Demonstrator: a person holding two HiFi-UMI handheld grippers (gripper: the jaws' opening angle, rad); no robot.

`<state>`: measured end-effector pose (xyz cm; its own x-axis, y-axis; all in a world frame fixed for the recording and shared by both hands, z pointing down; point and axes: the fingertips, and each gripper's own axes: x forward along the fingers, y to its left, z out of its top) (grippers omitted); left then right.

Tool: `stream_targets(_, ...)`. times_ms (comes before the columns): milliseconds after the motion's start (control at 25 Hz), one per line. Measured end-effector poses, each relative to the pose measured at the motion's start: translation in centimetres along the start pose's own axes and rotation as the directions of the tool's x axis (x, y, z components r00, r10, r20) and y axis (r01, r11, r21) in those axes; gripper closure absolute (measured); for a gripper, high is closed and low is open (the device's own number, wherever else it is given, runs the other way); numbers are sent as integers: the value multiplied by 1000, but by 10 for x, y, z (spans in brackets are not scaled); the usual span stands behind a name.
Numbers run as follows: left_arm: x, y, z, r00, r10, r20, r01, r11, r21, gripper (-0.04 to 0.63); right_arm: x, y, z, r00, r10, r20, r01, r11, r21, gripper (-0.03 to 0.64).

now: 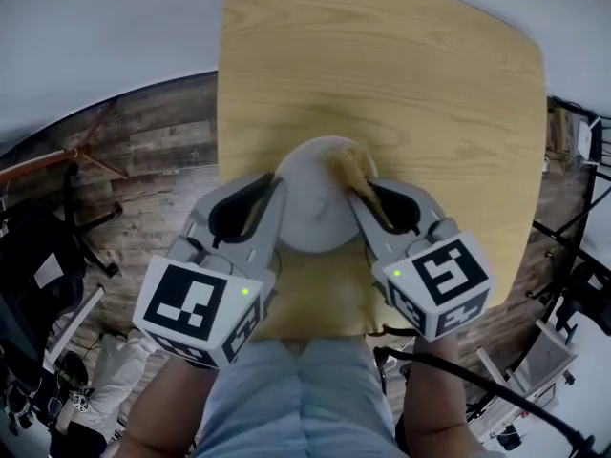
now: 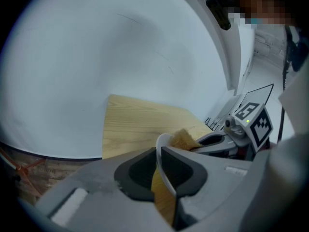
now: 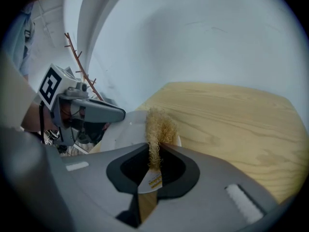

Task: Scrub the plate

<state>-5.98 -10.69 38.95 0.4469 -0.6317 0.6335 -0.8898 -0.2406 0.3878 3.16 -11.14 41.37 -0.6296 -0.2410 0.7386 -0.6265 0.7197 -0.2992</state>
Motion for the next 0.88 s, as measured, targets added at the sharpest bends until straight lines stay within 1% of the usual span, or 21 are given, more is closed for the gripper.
stream_targets(240, -4, 7, -2, 999, 39, 12, -39, 999, -12, 540, -11, 0, -24, 1000, -13, -28, 14, 999, 48, 577)
stream_targets(480, -9, 14, -2, 997, 76, 24, -76, 997, -7, 540, -18, 23, -49, 999, 3, -54, 2, 996, 87, 577)
stream_targets(680, -10, 15, -3, 995, 97, 25, -97, 995, 3, 540, -19, 63, -70, 993, 84, -80, -76, 992, 100, 577)
stream_targets(880, -9, 12, 0, 994, 105, 29, -106, 994, 31, 540, -13, 101, -67, 983, 172, -61, -167, 982, 85, 577)
